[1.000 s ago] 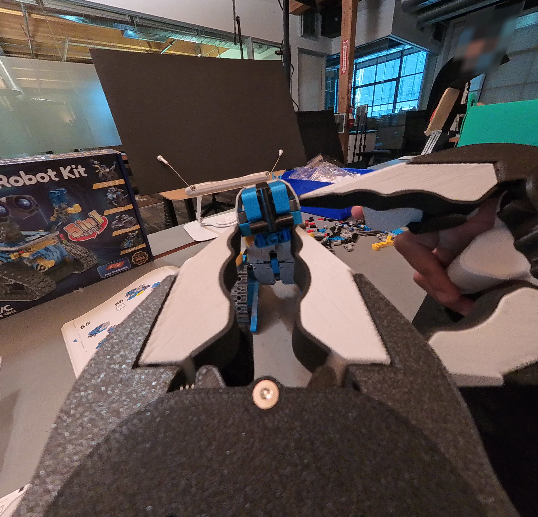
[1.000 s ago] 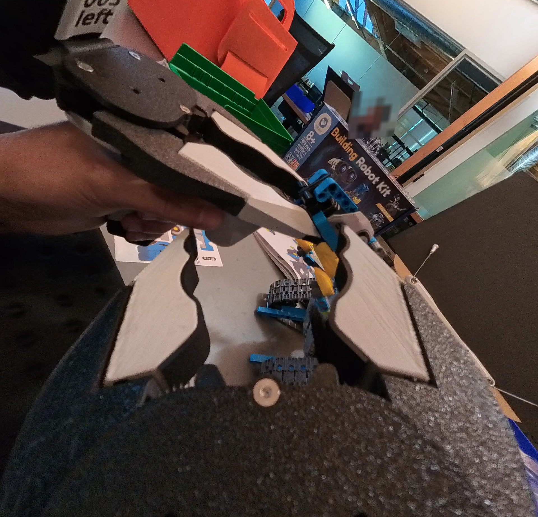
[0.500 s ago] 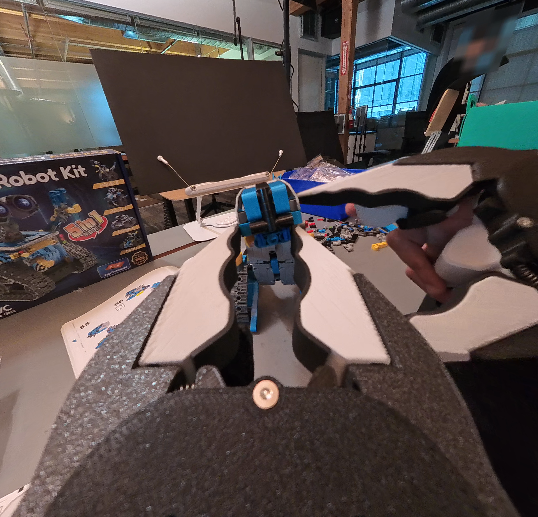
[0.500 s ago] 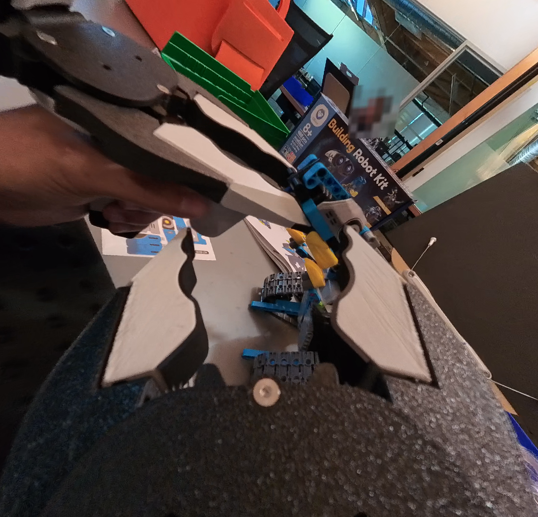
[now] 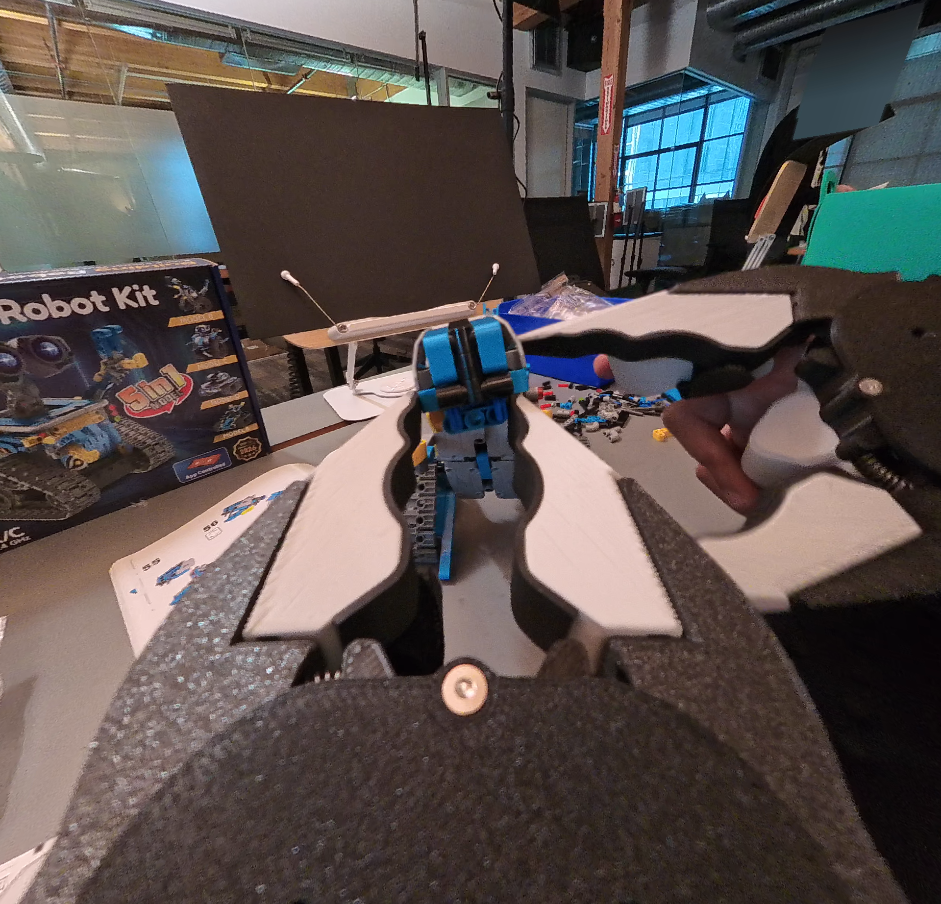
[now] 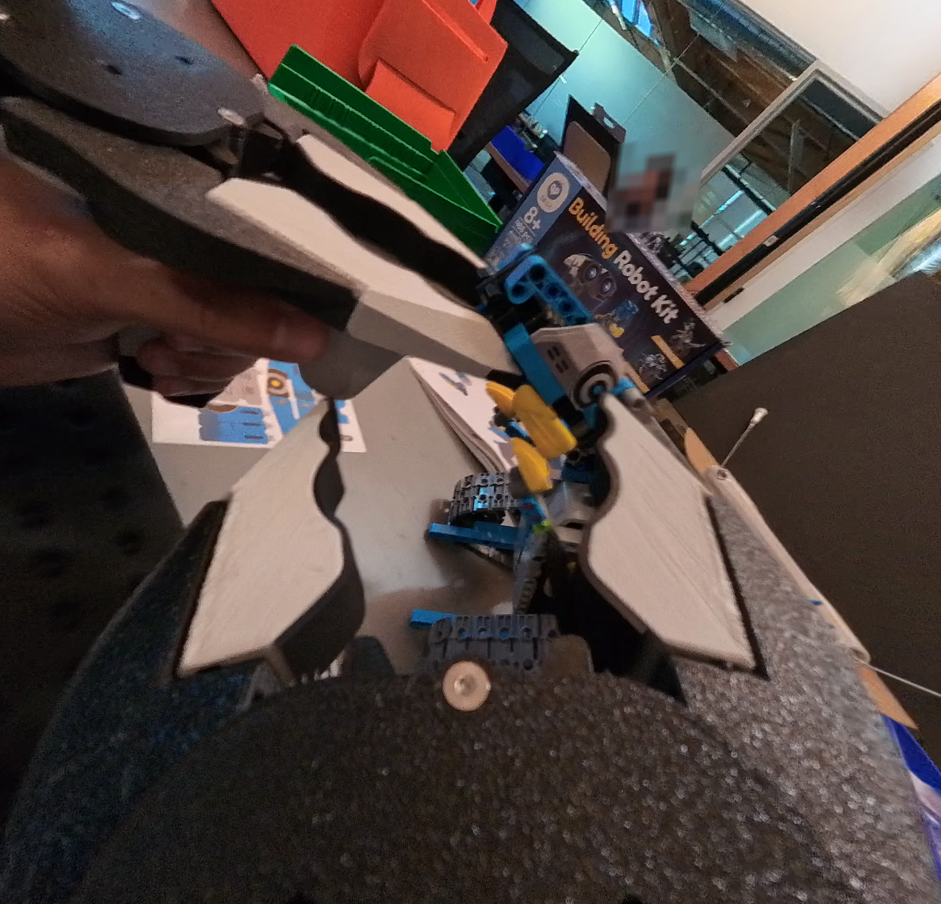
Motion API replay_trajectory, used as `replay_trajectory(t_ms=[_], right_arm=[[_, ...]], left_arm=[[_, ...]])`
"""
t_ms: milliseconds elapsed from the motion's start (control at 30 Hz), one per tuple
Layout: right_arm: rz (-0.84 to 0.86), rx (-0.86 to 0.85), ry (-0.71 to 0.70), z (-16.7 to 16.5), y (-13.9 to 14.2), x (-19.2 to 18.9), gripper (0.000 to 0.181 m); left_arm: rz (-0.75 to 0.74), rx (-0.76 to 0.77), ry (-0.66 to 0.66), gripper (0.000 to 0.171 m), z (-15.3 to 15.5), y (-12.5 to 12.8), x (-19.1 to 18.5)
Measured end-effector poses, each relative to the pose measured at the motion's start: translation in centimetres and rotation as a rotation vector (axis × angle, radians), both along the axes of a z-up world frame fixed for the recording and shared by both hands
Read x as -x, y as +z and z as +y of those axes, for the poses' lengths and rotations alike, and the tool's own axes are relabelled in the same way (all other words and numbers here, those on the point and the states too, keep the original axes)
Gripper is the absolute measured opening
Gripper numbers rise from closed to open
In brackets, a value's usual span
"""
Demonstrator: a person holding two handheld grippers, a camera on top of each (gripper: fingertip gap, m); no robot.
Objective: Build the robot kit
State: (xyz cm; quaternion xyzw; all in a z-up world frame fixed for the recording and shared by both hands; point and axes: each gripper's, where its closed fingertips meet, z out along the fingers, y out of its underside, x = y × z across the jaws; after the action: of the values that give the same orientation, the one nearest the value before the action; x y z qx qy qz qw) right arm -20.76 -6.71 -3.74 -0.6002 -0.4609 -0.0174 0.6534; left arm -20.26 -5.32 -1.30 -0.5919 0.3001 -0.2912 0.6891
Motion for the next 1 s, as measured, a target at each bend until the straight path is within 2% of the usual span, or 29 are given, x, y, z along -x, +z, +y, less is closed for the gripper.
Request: replay_trajectory(t_ms=[33, 100, 200, 300, 400, 500, 667, 733, 933, 1000], right_arm=[[-0.025, 0.004, 0.006, -0.2, -0.5, 0.1, 0.106], [-0.078, -0.002, 0.005, -0.4, -1.3, -0.1, 0.104], [-0.021, 0.128, 0.086, -1.4, -1.4, 0.0, 0.105], [0.052, 0.155, 0.112, -1.1, 0.9, -0.9, 0.104], [0.017, 0.106, 0.167, -1.2, 2.2, -0.6, 0.105], [-0.082, 0.105, 0.174, -0.3, 1.2, -0.4, 0.112], [-0.137, 0.068, 0.177, -0.2, 0.5, -0.4, 0.112], [-0.141, 0.065, 0.167, -0.4, 0.2, -0.5, 0.115], [-0.135, 0.113, 0.158, -1.1, -1.9, -0.7, 0.108], [-0.125, 0.119, 0.159, -1.4, -2.1, -0.6, 0.113]], left_arm=[[0.002, -0.002, 0.002, 0.033, 0.0, 0.0, 0.0], [0.003, -0.003, 0.001, 0.033, 0.0, 0.0, 0.0], [0.003, -0.004, 0.0, 0.033, 0.0, 0.0, -0.1], [0.003, -0.003, -0.001, 0.033, -0.1, 0.0, -0.1], [0.004, -0.004, -0.004, 0.033, -0.1, 0.0, -0.1], [0.006, -0.007, -0.005, 0.033, -0.1, 0.0, -0.1], [0.007, -0.007, -0.006, 0.033, -0.1, 0.0, -0.1], [0.009, -0.009, -0.004, 0.033, -0.1, 0.0, -0.1], [0.005, -0.005, -0.007, 0.033, -0.2, 0.0, -0.1], [0.009, -0.01, -0.008, 0.033, -0.2, 0.0, -0.2]])
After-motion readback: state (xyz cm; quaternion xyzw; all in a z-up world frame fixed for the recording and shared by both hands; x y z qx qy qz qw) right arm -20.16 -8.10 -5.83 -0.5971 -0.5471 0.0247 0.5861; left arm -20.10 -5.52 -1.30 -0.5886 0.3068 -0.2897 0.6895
